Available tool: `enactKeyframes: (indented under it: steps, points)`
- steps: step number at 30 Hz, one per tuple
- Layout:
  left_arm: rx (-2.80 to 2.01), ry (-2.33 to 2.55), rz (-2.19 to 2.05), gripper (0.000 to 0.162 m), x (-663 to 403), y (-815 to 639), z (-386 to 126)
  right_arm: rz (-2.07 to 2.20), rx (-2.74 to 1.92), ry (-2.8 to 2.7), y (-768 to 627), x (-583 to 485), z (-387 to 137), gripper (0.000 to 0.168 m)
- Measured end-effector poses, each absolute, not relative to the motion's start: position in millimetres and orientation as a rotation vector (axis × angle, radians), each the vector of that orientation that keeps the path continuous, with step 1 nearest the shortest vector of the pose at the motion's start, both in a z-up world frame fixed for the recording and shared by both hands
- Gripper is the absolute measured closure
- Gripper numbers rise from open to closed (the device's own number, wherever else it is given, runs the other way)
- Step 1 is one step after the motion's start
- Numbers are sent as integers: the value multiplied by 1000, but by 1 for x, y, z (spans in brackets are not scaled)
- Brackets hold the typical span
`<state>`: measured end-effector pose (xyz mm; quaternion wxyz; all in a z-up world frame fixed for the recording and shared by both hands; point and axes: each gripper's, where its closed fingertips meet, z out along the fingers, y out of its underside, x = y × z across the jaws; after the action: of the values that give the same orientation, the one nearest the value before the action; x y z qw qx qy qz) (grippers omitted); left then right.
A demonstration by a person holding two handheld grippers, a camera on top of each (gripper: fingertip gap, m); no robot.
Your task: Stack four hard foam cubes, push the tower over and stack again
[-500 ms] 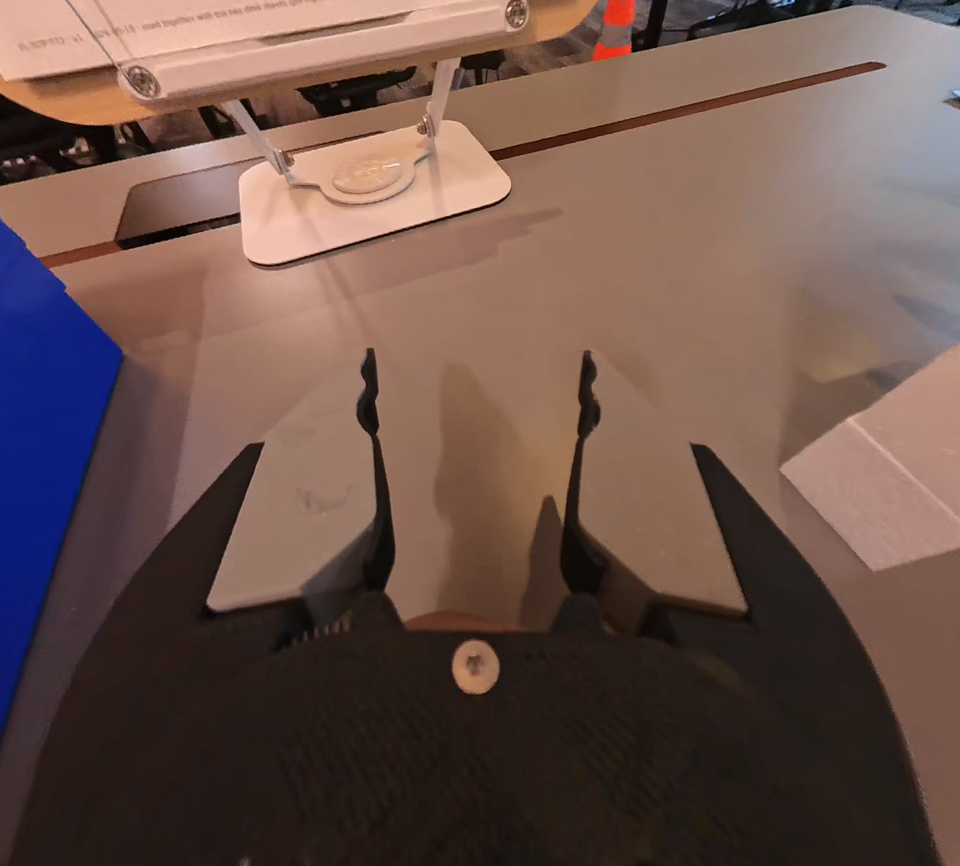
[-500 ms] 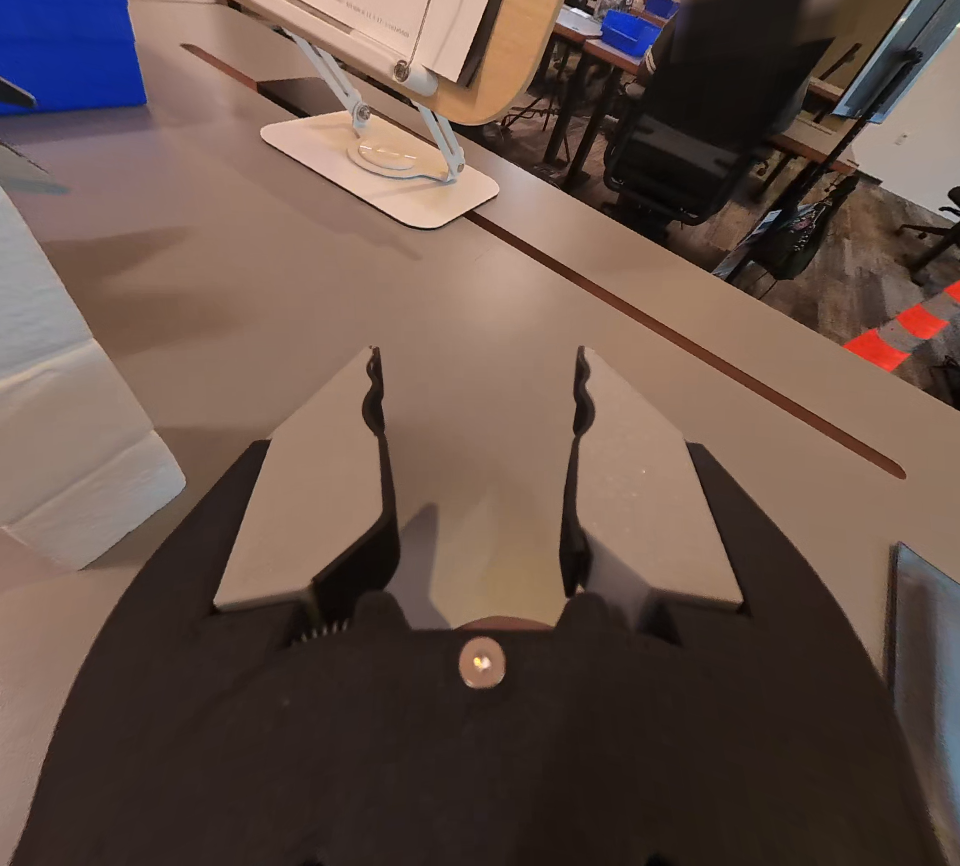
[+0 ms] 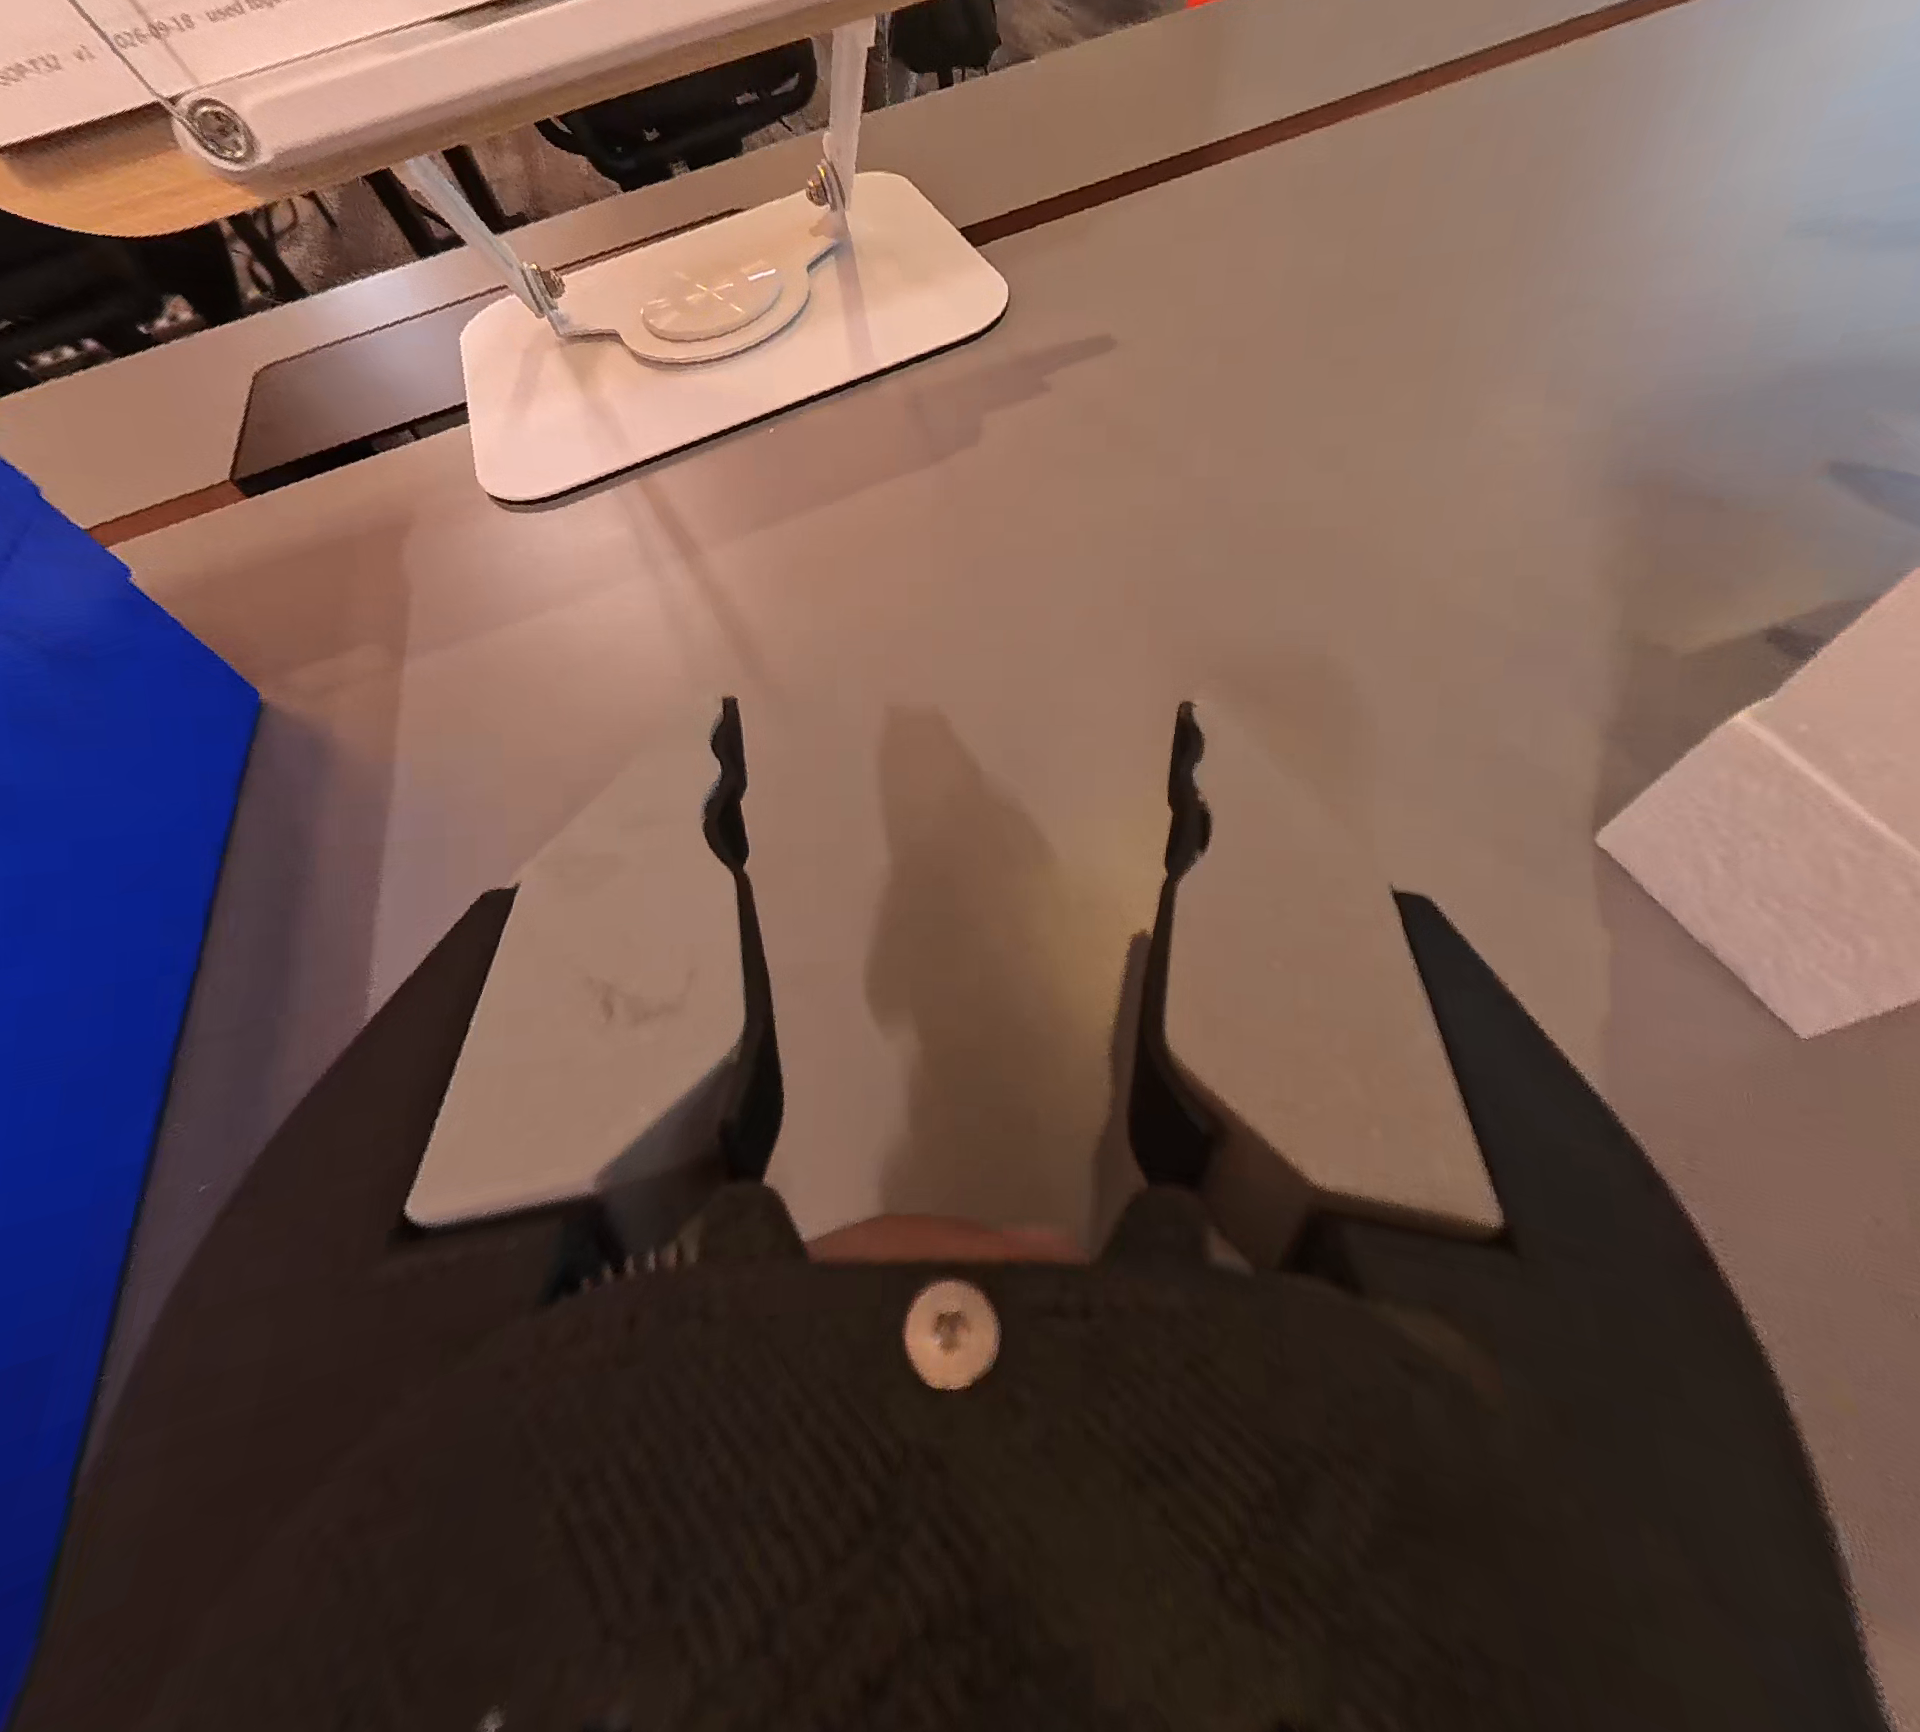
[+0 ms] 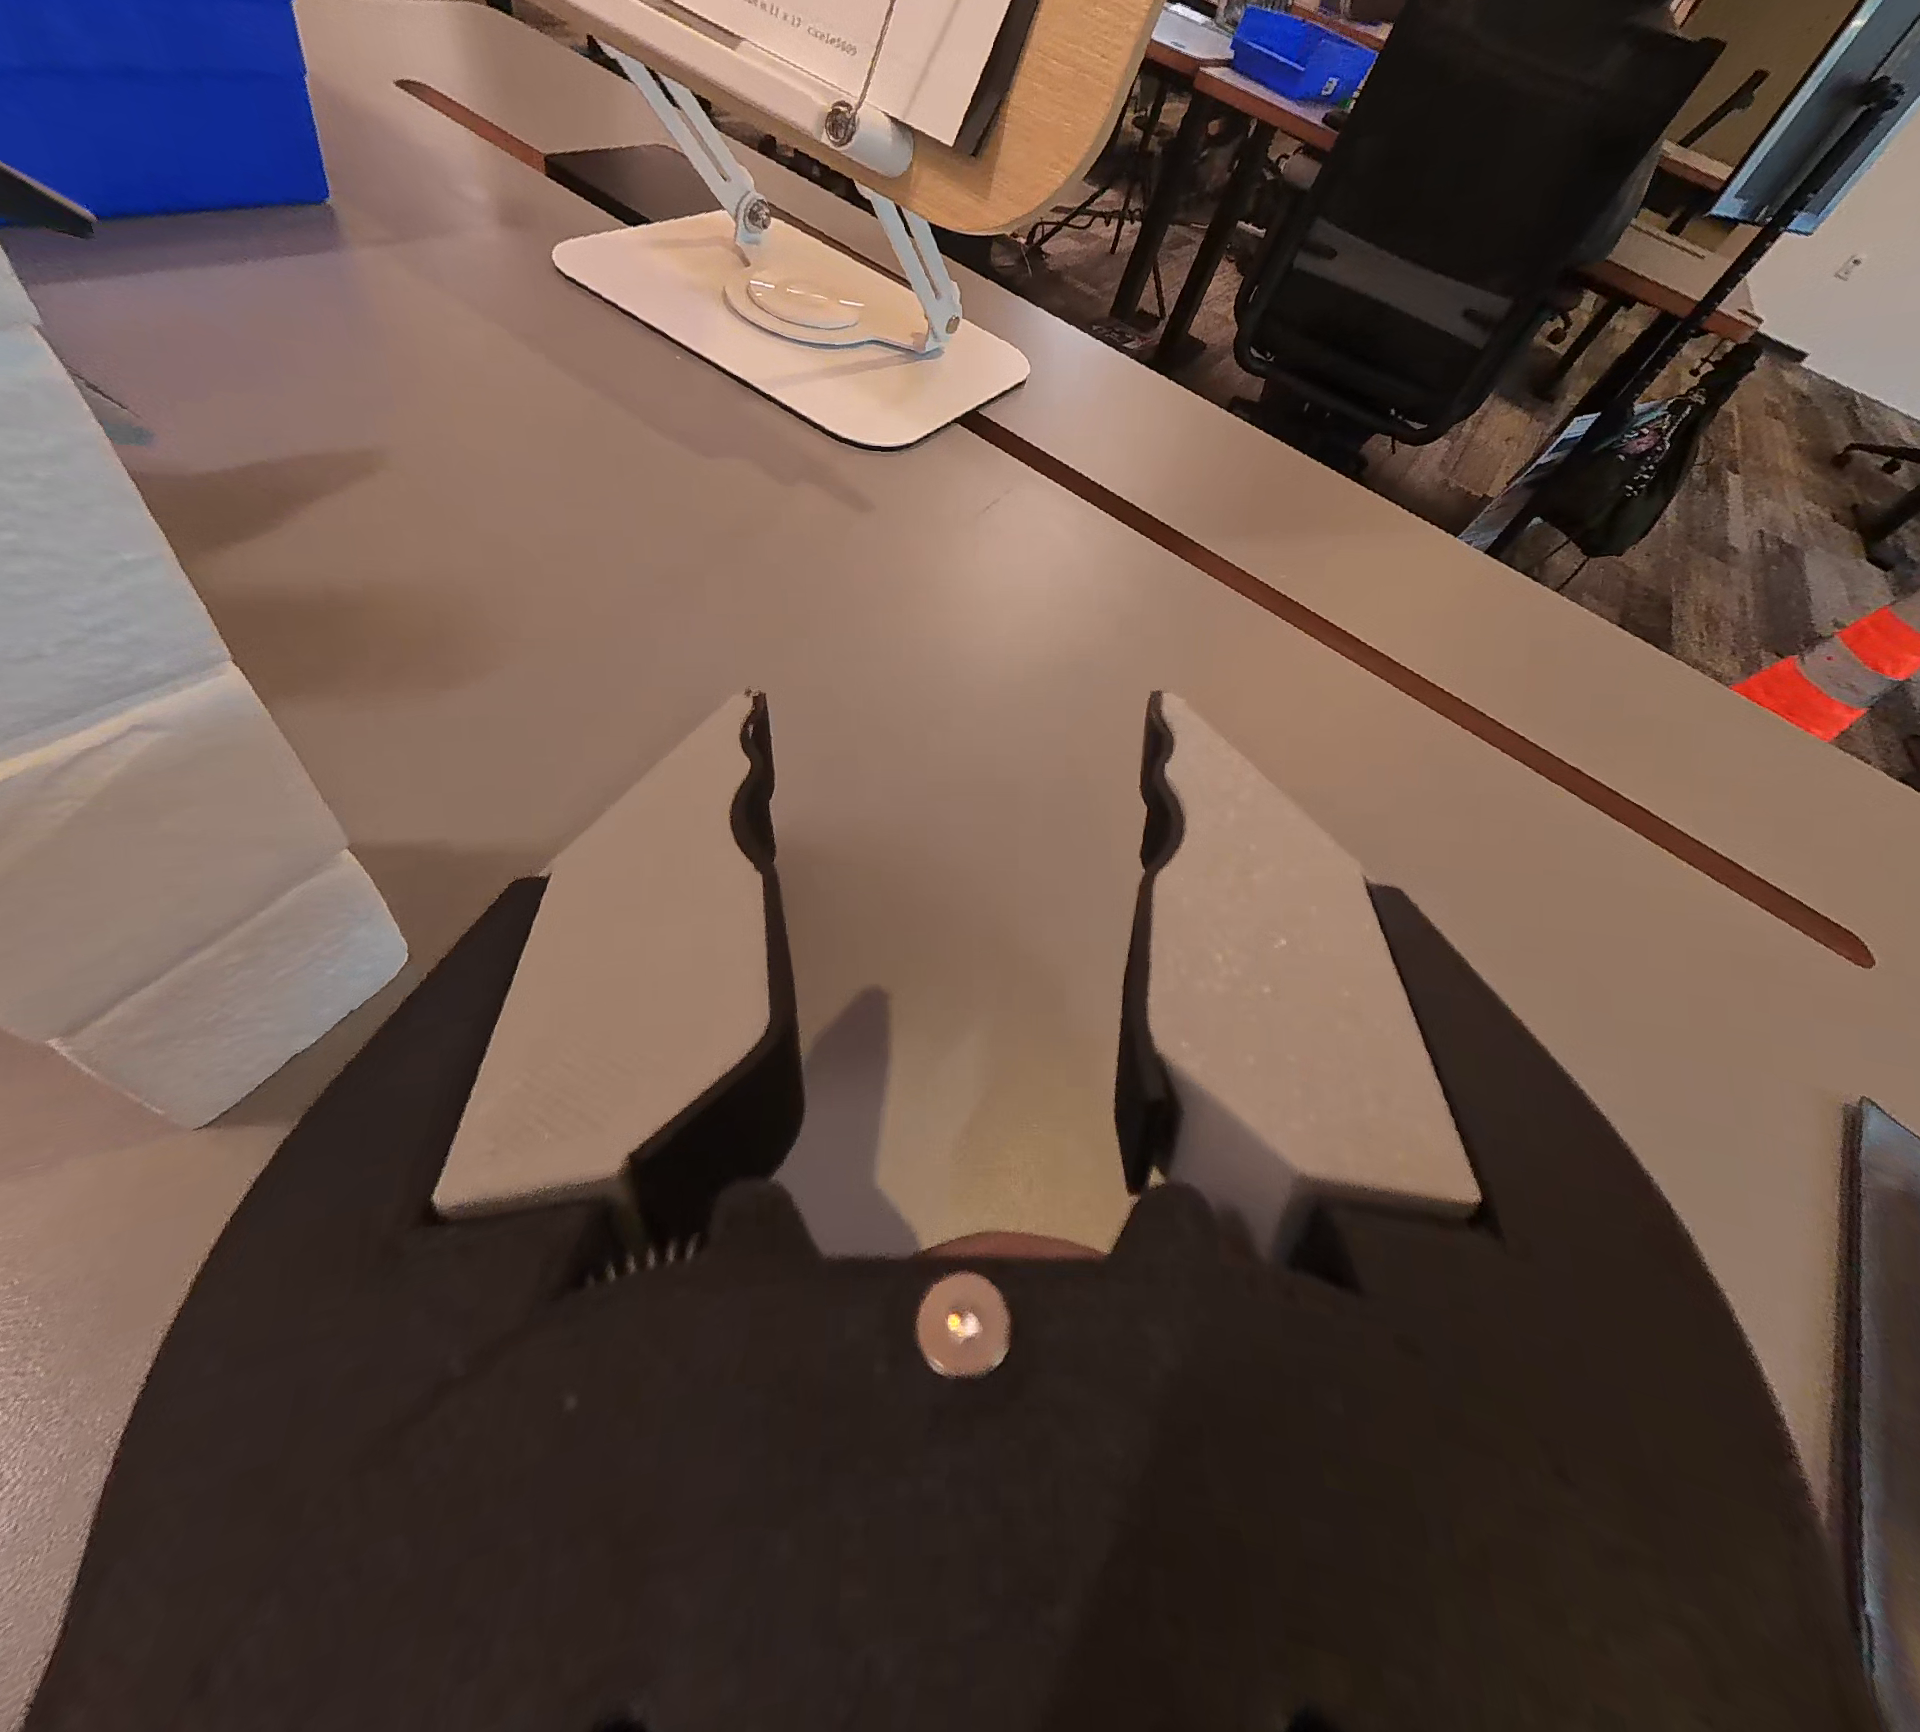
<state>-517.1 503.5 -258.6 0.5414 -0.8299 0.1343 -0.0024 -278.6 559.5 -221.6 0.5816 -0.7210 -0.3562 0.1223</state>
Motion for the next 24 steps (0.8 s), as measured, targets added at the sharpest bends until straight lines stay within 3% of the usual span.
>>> enactKeyframes:
  steps: [3, 8, 24]
  points:
    - [-1988, 329, -6, 81, -515, 504, -264, 312, -1673, -887, 553, -284, -222, 110]
    - [-2016, 340, -22, 81, -514, 505, -271, 358, -1590, -1092, 528, -304, -224, 168]
    - [-1999, 159, 64, 81, -560, 501, -254, 441, -1544, -1223, 452, -315, -233, 168]
